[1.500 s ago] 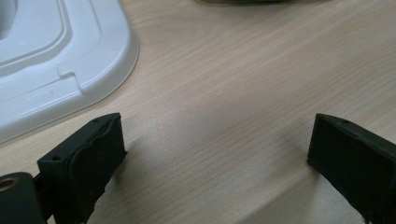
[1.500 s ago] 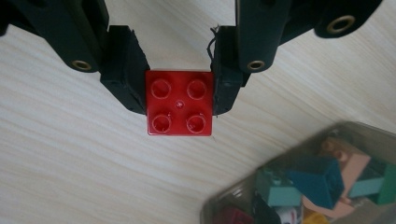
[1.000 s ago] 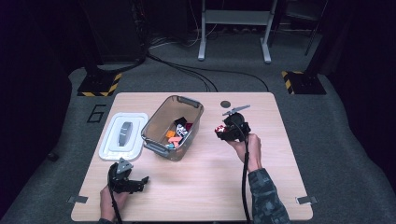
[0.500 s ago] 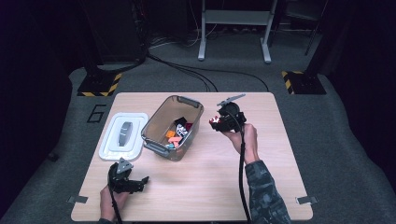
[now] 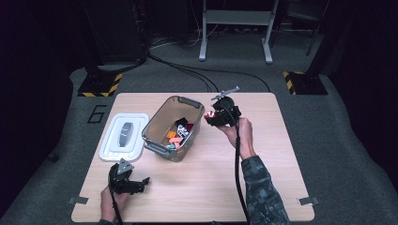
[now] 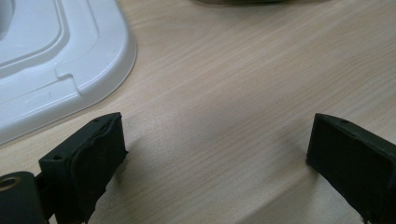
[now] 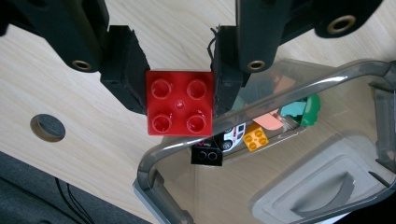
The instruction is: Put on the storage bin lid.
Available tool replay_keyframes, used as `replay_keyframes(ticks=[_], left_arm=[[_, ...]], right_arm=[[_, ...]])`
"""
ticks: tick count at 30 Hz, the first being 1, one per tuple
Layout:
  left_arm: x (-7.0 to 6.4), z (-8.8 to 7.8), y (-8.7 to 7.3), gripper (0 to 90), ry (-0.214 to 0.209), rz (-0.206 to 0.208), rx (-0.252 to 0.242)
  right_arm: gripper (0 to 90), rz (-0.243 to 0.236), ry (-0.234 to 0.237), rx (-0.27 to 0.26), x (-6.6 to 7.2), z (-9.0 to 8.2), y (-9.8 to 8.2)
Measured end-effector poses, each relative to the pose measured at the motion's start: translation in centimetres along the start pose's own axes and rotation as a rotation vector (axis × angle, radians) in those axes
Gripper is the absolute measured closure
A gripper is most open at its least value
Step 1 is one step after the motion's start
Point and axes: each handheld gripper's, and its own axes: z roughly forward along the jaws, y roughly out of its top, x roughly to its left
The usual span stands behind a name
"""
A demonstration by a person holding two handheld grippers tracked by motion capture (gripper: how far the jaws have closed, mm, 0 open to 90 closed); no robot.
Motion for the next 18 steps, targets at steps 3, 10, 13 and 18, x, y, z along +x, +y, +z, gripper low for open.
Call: replay_keyframes(ticks=[3, 10, 13, 18], left_arm=[[0.0, 0.0, 0.0, 4.2, 0.0, 0.0, 0.0], [-0.1, 0.0, 0.0, 4.2, -0.003, -0.008, -0.001], [-0.1, 0.0, 0.0, 4.2, -0.002, -0.008, -0.001], [0.0, 0.0, 0.0, 4.2, -0.004, 0.002, 0.008]], right_arm=[[58.6, -0.009, 0.01, 0.001, 0.2, 0.1, 0.6], [58.6, -0.059, 0.026, 0.011, 1.3, 1.1, 1.8], [58.6, -0.075, 0.04, 0.01, 1.8, 1.5, 2.3], [58.6, -0.094, 0.056, 0.023, 2.8, 2.4, 3.2]])
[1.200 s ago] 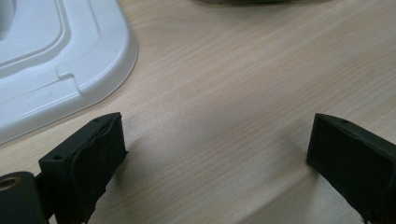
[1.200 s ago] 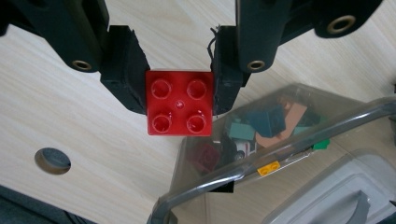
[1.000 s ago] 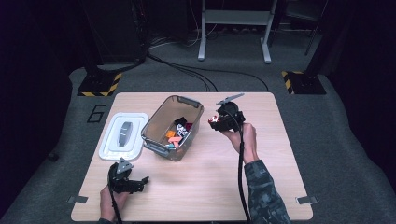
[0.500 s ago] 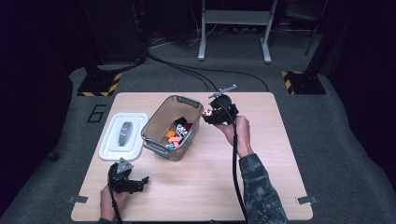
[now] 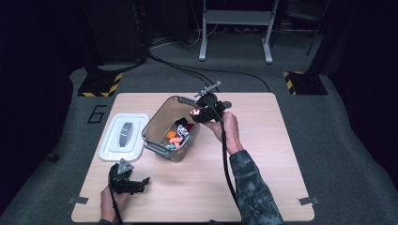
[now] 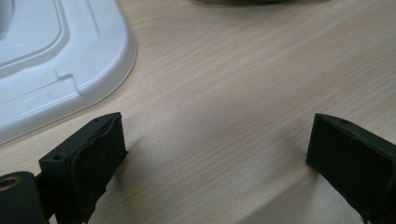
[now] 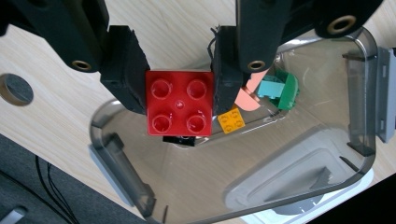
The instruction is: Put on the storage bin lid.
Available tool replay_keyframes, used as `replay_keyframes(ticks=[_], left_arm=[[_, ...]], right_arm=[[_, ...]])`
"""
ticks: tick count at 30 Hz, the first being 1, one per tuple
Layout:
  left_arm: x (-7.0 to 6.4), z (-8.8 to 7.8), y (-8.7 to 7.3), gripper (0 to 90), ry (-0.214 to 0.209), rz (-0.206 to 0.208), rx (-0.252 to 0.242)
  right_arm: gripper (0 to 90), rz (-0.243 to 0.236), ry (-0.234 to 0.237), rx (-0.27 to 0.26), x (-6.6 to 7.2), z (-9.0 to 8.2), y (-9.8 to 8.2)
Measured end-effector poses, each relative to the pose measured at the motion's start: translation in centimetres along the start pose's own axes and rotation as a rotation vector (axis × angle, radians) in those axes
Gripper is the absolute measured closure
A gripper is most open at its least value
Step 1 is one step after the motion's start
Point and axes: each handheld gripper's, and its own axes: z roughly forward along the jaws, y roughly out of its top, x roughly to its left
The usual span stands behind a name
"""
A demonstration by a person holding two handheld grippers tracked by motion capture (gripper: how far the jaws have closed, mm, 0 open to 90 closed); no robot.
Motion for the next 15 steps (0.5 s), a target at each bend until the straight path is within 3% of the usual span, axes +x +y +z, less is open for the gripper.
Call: replay_keyframes(ticks=[15], left_arm=[[0.0, 0.0, 0.0, 4.2, 0.0, 0.001, 0.0]], right_arm=[[58.5, -0.063, 0.039, 0.064, 1.9, 3.7, 0.9]])
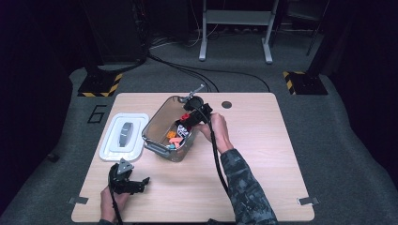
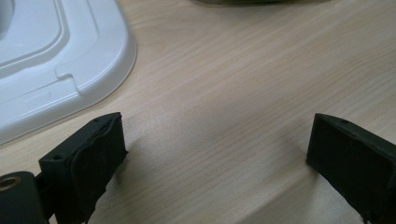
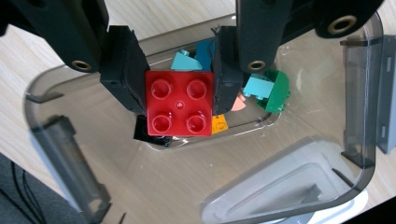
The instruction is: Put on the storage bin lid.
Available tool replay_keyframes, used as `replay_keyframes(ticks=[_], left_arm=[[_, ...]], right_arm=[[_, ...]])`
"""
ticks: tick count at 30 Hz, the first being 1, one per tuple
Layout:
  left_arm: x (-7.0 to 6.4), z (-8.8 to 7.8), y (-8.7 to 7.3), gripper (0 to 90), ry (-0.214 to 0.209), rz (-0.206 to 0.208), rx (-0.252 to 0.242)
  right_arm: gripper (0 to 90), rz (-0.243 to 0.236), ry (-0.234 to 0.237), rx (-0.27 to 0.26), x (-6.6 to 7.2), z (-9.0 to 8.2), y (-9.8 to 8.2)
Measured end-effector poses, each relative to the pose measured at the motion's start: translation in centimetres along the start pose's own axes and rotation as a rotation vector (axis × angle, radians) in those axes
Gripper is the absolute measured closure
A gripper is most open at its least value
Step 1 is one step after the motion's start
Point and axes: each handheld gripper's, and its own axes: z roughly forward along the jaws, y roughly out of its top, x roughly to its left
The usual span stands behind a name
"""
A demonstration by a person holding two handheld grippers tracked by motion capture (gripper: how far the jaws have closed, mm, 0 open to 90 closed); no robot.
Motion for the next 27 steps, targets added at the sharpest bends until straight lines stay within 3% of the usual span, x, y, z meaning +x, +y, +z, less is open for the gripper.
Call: replay_keyframes(ticks=[16, 27], left_arm=[[-0.1, 0.1, 0.0, 4.2, 0.008, -0.011, -0.019], [-0.1, 0.2, 0.0, 4.2, 0.007, -0.013, -0.02]], right_arm=[[58.1, -0.087, 0.001, 0.074, 0.3, 1.0, -0.5], [55.0, -0.094, 0.011, 0.076, 0.3, 0.8, -0.9]])
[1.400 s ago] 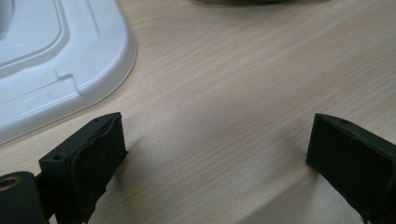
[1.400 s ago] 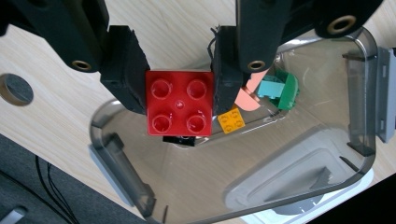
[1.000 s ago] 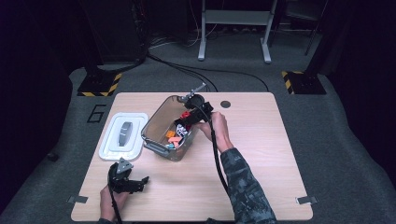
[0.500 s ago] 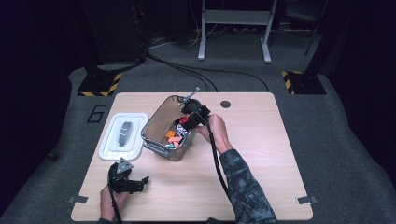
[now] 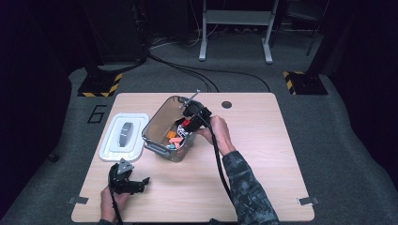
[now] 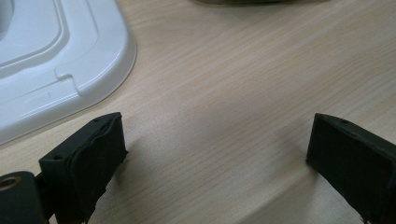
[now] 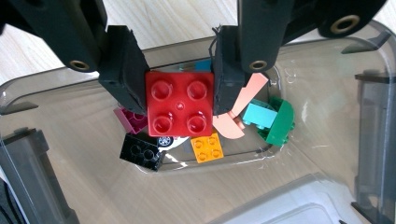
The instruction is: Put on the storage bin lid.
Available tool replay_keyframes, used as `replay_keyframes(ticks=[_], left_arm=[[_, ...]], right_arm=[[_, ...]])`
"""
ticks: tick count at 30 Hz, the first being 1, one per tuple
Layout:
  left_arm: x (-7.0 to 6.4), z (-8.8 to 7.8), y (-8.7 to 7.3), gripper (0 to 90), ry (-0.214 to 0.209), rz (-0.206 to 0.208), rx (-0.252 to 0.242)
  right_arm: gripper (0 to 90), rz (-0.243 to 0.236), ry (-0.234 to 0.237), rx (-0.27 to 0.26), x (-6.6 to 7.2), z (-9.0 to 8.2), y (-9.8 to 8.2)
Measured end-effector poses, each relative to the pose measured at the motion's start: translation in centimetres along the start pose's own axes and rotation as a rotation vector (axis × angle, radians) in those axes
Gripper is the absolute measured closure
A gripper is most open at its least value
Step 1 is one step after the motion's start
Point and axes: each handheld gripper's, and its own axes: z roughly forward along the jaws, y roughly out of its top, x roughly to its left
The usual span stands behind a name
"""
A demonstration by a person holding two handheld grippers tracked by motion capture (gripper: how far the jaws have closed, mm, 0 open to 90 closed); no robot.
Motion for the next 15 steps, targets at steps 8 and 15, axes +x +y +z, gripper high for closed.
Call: replay_keyframes(ticks=[8, 15], left_arm=[[0.0, -0.1, 0.0, 4.2, -0.007, 0.003, 0.011], [0.1, -0.1, 0.1, 4.3, -0.005, 0.013, 0.014]], right_arm=[[32.0, 0.046, -0.007, -0.036, -0.1, -1.0, -0.5], [15.0, 0.113, -0.002, -0.112, -0.6, -3.0, -2.3]])
